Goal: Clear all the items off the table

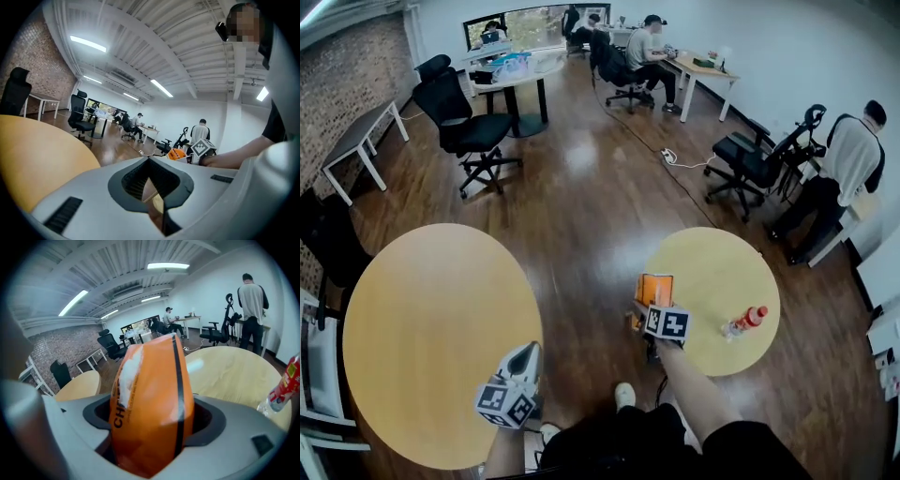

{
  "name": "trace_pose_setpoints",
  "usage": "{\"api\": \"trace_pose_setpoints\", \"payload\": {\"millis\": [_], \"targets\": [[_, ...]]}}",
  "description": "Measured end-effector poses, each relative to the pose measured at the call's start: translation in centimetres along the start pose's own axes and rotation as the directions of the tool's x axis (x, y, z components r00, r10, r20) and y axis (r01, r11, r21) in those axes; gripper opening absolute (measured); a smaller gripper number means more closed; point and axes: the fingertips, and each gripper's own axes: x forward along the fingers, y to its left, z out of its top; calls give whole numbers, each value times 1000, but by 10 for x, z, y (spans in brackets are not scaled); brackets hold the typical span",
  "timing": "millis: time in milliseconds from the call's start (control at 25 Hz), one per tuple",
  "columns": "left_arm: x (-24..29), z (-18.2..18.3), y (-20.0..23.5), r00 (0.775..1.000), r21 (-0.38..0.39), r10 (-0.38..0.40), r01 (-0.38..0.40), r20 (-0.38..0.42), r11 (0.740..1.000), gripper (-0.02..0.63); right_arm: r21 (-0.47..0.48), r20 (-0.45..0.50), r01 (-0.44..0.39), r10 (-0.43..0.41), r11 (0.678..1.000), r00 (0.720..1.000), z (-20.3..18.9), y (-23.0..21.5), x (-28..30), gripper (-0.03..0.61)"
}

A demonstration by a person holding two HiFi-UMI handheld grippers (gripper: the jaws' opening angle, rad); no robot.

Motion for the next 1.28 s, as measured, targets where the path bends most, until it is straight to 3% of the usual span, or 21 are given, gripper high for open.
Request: {"api": "trace_pose_setpoints", "payload": {"millis": [200, 400, 600, 800, 1120, 1280], "targets": [[85, -5, -69, 994, 31, -108, 109, -36, 994, -8, 84, -3, 46, -46, 995, 999, 22, -85, 3, 430], [151, -9, -101, 974, 45, -205, 210, -94, 977, -8, 156, -20, 91, -89, 984, 996, 30, -136, 9, 430], [206, -10, -107, 937, 58, -317, 329, -149, 943, -8, 223, -50, 167, -160, 960, 986, 24, -171, 16, 433], [257, -3, -92, 908, 38, -378, 390, -180, 920, -8, 274, -103, 254, -235, 927, 967, 15, -200, 26, 434], [297, -21, -84, 871, -29, -423, 430, -252, 902, -8, 319, -166, 325, -285, 890, 944, 1, -222, 36, 439], [302, -23, -74, 863, -41, -427, 433, -269, 900, -8, 316, -185, 363, -319, 876, 930, -5, -228, 40, 447]]}}
